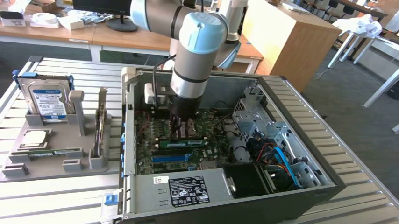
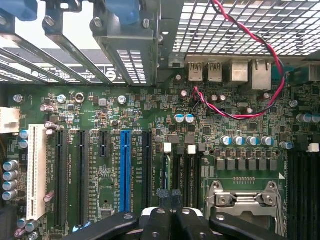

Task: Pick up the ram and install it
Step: 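Press down the ram until it locks into place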

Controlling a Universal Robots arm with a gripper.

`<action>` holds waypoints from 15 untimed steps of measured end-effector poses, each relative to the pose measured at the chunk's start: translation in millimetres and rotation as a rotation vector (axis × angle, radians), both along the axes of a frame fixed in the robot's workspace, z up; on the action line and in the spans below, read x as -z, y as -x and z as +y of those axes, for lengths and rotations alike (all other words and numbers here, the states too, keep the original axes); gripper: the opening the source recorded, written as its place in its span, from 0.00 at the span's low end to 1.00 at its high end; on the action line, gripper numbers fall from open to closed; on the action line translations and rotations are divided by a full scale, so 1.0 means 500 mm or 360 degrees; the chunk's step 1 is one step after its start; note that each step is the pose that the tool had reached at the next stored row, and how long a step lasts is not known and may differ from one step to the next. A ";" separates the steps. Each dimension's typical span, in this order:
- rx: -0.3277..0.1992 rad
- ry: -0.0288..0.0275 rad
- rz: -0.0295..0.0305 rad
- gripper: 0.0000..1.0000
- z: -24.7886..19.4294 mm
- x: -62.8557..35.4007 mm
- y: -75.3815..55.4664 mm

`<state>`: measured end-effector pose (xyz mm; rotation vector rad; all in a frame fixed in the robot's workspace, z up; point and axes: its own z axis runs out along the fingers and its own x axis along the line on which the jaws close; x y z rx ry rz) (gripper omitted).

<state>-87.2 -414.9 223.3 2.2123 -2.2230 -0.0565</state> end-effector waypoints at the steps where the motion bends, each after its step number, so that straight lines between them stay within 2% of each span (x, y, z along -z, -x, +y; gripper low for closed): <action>1: 0.0000 0.00001 0.00001 0.10 0.0000 0.000 0.000; 15: 0.0000 -0.00003 -0.00001 0.10 0.0001 0.002 0.000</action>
